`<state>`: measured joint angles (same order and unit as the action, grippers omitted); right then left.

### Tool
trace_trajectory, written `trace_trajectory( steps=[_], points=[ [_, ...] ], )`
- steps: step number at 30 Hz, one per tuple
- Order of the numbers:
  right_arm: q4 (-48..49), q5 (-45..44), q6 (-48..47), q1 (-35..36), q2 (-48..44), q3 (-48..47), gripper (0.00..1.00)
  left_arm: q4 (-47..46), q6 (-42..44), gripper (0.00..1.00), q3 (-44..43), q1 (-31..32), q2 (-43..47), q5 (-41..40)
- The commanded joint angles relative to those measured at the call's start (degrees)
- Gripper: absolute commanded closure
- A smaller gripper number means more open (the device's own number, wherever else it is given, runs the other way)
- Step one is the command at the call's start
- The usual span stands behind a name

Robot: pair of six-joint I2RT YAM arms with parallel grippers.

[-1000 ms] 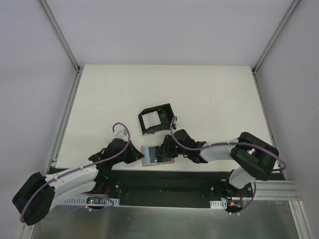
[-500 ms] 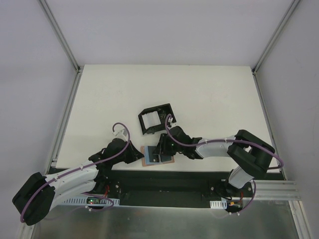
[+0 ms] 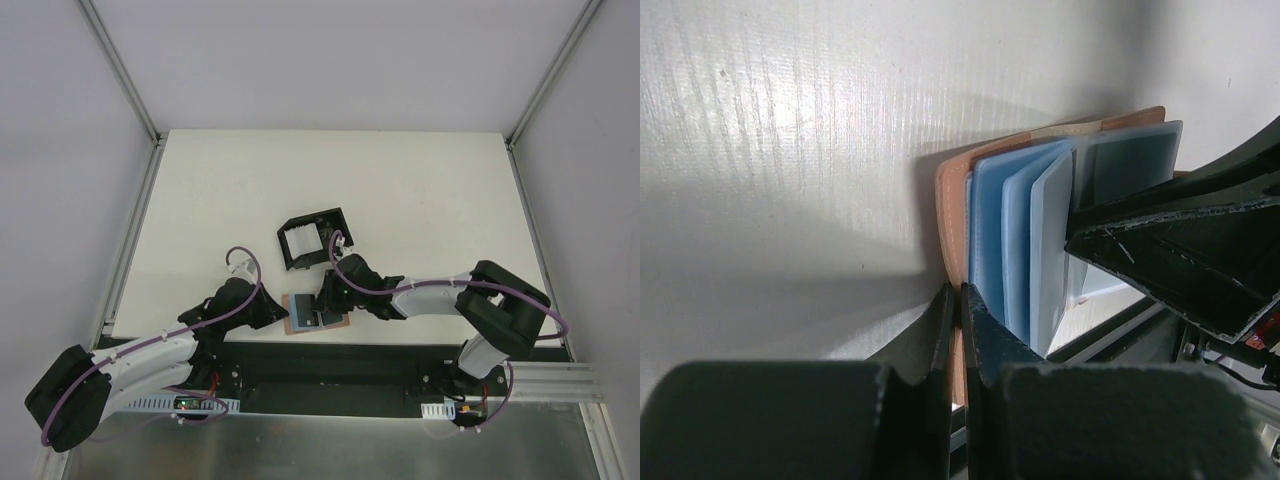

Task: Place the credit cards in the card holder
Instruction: Insert the credit card into the card holder.

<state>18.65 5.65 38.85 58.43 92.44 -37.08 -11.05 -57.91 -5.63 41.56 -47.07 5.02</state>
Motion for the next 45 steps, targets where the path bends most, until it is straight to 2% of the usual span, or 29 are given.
trace_trajectory(
  steps=[1,9,15,20,22,25,27,32,36,45],
  points=[
    [0.2,0.9,-1.1,1.3,-1.0,-1.7,0.83,-2.0,0.1,1.00,0.0,0.0,-0.7,1.0],
    [1.3,0.9,-4.5,1.6,-2.6,-1.3,0.94,-2.4,0.3,1.00,-0.2,0.0,-1.5,1.1],
    [1.8,0.3,-6.7,1.6,-3.0,-1.3,0.91,-2.4,0.4,1.00,-0.1,0.0,-1.5,1.0],
    [1.6,-0.2,-7.1,1.1,-2.4,-1.6,0.85,-2.5,0.5,1.00,0.1,0.0,-1.6,1.1],
    [1.6,0.3,-6.7,0.5,-1.8,-1.8,0.77,-2.4,0.7,1.00,0.3,0.0,-1.6,1.0],
    [1.3,-0.5,-6.6,0.2,-1.7,-1.7,0.75,-2.5,0.6,1.00,0.3,0.0,-1.5,1.1],
    [0.0,-1.5,-6.7,0.0,-1.4,-2.1,0.65,-2.5,0.6,1.00,0.3,0.0,-1.4,1.1],
    [-0.9,-2.5,-7.3,-0.2,-0.4,-3.2,0.62,-2.4,0.7,1.00,0.2,0.0,-1.4,1.1],
    [-0.6,-0.5,-8.7,-0.2,1.1,-5.1,0.63,-2.5,0.8,1.00,0.0,0.0,-1.8,1.2],
    [3.6,1.6,-12.9,1.1,-0.1,-4.7,0.84,-2.5,1.7,1.00,-1.0,0.0,-3.0,1.2]
  ],
)
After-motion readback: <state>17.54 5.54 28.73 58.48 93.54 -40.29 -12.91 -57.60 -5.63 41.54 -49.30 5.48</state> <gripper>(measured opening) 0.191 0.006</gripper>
